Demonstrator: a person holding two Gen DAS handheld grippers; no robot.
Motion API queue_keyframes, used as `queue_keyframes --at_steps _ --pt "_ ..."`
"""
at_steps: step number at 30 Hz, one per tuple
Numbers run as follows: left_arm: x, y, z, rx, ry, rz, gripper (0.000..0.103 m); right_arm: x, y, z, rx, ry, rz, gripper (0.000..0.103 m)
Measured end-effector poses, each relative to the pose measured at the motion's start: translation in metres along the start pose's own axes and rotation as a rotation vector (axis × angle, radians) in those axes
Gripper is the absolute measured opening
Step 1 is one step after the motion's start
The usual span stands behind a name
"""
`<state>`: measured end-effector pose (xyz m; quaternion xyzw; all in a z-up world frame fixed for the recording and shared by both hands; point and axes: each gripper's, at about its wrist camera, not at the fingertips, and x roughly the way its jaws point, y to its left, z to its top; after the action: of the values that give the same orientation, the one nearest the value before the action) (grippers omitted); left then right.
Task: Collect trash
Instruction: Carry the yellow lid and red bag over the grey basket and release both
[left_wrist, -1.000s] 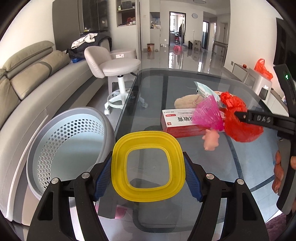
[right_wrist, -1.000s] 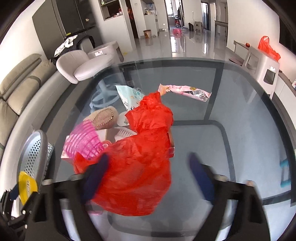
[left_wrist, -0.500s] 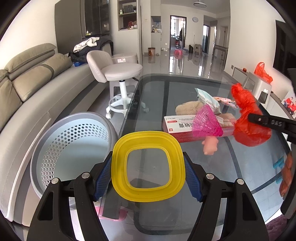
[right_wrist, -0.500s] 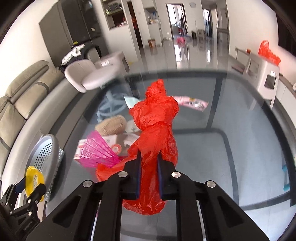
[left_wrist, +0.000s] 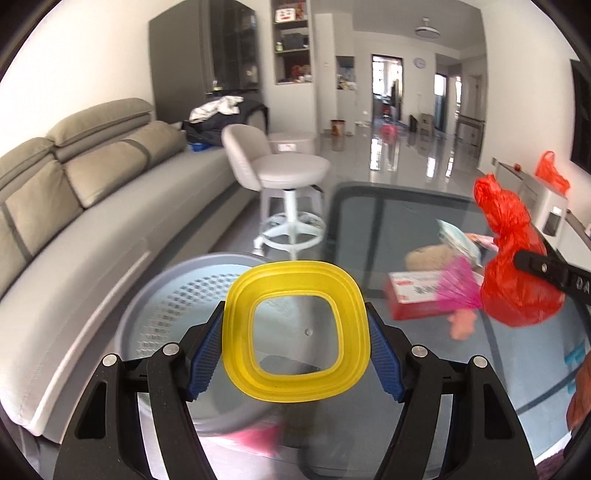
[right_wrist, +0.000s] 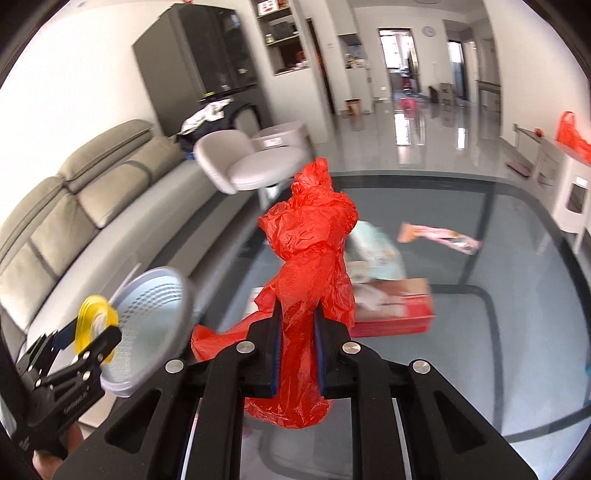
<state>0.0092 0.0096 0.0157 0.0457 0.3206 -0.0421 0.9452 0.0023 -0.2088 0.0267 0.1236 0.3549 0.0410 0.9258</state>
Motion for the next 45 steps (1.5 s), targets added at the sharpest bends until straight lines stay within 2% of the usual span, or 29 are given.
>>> queue_keyframes --at_steps 4,8,14,17,20,28,37,39,40,41,43,45 --pt "0.001 0.026 0.002 -0.009 0.011 0.043 0.069 0.013 0.036 0.001 -0.044 0.02 0.077 0.014" --pt "0.009 0.055 -0.001 -0.015 0.035 0.104 0.069 0.029 0.077 0.0 -0.116 0.033 0.117 0.014" --pt "0.024 0.093 -0.005 -0.067 0.08 0.114 0.069 0.061 0.121 -0.006 -0.155 0.099 0.189 0.014" --pt "0.036 0.114 -0.012 -0.095 0.106 0.15 0.069 0.077 0.14 -0.005 -0.165 0.128 0.212 0.014" --pt "0.046 0.131 -0.012 -0.142 0.135 0.137 0.069 0.093 0.155 -0.007 -0.161 0.164 0.24 0.014" --pt "0.055 0.147 -0.018 -0.157 0.175 0.141 0.069 0.13 0.181 -0.015 -0.174 0.248 0.282 0.014" --pt "0.063 0.159 -0.023 -0.188 0.217 0.128 0.071 0.145 0.192 -0.022 -0.183 0.28 0.301 0.016" --pt "0.061 0.16 -0.024 -0.192 0.216 0.127 0.072 0.146 0.194 -0.022 -0.189 0.276 0.298 0.018" --pt "0.06 0.16 -0.024 -0.194 0.215 0.129 0.074 0.145 0.193 -0.021 -0.19 0.271 0.294 0.026" --pt "0.059 0.16 -0.024 -0.196 0.211 0.132 0.079 0.145 0.191 -0.021 -0.19 0.265 0.29 0.041" --pt "0.058 0.161 -0.024 -0.201 0.204 0.134 0.082 0.14 0.186 -0.019 -0.175 0.237 0.291 0.053" --pt "0.057 0.16 -0.024 -0.204 0.202 0.135 0.083 0.136 0.182 -0.018 -0.165 0.217 0.291 0.053"
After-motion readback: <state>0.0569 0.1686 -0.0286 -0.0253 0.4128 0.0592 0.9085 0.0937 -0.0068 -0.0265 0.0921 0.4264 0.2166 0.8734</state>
